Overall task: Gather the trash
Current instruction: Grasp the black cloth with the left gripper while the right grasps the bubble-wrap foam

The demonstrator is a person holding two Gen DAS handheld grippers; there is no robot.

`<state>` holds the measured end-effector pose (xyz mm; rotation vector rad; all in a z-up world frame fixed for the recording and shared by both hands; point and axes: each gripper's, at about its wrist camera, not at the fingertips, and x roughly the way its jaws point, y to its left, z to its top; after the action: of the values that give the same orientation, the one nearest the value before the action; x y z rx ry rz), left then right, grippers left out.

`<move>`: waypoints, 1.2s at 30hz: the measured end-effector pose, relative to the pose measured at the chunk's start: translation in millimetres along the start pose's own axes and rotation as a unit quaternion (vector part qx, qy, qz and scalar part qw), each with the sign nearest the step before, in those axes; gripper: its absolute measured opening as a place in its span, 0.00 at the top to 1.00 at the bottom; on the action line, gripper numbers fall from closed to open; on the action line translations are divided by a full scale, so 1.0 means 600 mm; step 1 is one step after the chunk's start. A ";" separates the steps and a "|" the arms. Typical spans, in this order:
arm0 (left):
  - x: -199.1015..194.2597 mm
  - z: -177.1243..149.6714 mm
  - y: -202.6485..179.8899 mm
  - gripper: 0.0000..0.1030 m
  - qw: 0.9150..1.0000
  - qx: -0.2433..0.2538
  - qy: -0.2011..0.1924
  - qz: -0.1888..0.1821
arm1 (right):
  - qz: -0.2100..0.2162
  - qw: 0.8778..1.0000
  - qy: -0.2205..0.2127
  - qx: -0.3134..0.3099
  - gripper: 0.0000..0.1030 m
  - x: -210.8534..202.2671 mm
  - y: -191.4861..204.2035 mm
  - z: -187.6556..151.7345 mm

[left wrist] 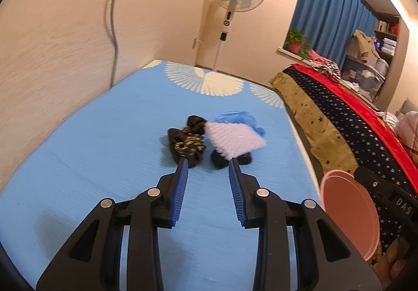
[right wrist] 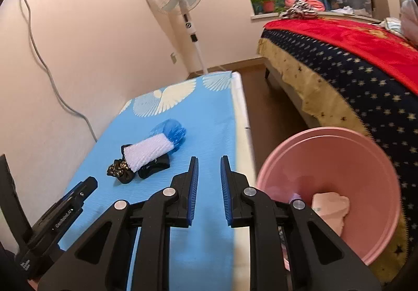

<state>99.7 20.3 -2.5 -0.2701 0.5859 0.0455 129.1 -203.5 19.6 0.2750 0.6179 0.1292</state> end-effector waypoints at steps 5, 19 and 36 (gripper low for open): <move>0.026 0.005 0.015 0.68 1.000 -0.013 0.012 0.010 | 0.020 1.000 0.017 -0.005 0.75 0.057 0.023 -0.004; 0.098 0.019 0.037 0.56 0.998 -0.034 0.041 0.018 | 0.087 0.993 0.066 0.037 0.57 0.203 0.041 0.024; 0.122 0.024 0.040 0.95 0.998 -0.038 0.058 -0.002 | 0.152 0.982 0.102 0.032 0.96 0.263 0.076 0.026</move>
<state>165.9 44.7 -37.2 -0.3505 0.6997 0.0478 264.1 -131.9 -42.0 0.4215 0.7824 0.4374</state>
